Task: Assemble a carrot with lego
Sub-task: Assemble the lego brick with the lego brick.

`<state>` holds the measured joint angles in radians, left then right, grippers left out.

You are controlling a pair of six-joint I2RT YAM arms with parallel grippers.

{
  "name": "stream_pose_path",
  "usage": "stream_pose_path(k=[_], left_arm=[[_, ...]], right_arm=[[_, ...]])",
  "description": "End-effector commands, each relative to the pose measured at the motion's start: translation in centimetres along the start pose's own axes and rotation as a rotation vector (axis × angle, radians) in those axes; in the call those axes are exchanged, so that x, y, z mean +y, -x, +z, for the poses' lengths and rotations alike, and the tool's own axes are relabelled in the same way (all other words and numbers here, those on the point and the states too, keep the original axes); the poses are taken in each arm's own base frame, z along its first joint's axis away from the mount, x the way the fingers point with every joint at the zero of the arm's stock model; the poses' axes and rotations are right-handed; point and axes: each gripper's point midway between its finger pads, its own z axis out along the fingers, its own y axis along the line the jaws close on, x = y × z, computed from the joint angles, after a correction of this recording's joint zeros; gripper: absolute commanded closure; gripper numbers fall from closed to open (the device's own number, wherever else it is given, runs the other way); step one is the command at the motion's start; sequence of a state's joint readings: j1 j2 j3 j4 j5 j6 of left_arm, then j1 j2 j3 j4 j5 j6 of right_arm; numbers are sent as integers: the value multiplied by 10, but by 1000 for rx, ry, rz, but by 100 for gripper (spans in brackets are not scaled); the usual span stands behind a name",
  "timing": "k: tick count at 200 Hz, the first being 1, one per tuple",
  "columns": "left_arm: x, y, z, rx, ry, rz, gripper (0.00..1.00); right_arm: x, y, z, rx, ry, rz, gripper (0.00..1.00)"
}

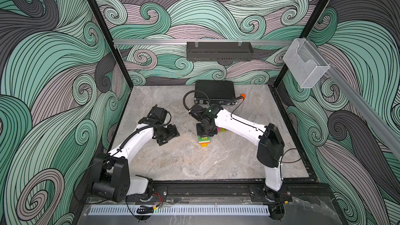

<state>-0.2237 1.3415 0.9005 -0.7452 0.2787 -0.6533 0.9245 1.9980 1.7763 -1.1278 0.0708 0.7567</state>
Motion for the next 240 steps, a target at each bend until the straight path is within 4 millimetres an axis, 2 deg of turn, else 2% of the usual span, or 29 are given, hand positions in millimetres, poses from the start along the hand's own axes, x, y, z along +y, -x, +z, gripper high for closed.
stream_pose_path(k=[1,36,112,157,172,196,240], left_arm=[[0,0,3,17,-9,2,22],[1,-1,2,19,-12,-1,22],[2,-2,3,26,-12,-6,22],[1,-1,5,28,-13,-10,22],[1,0,5,28,-14,-6,22],[1,1,4,26,-12,-7,22],[1,1,3,22,-10,-4,22]], right_arm=[[-16,-19,25,75,-125,-37,99],[-19,-26,35,82,-164,-37,100],[-16,-52,75,193,-142,-5,100],[-12,-44,58,153,-99,9,100],[-10,-41,51,140,-82,14,94],[-6,-33,41,115,-65,16,78],[-4,-22,28,77,-59,9,69]])
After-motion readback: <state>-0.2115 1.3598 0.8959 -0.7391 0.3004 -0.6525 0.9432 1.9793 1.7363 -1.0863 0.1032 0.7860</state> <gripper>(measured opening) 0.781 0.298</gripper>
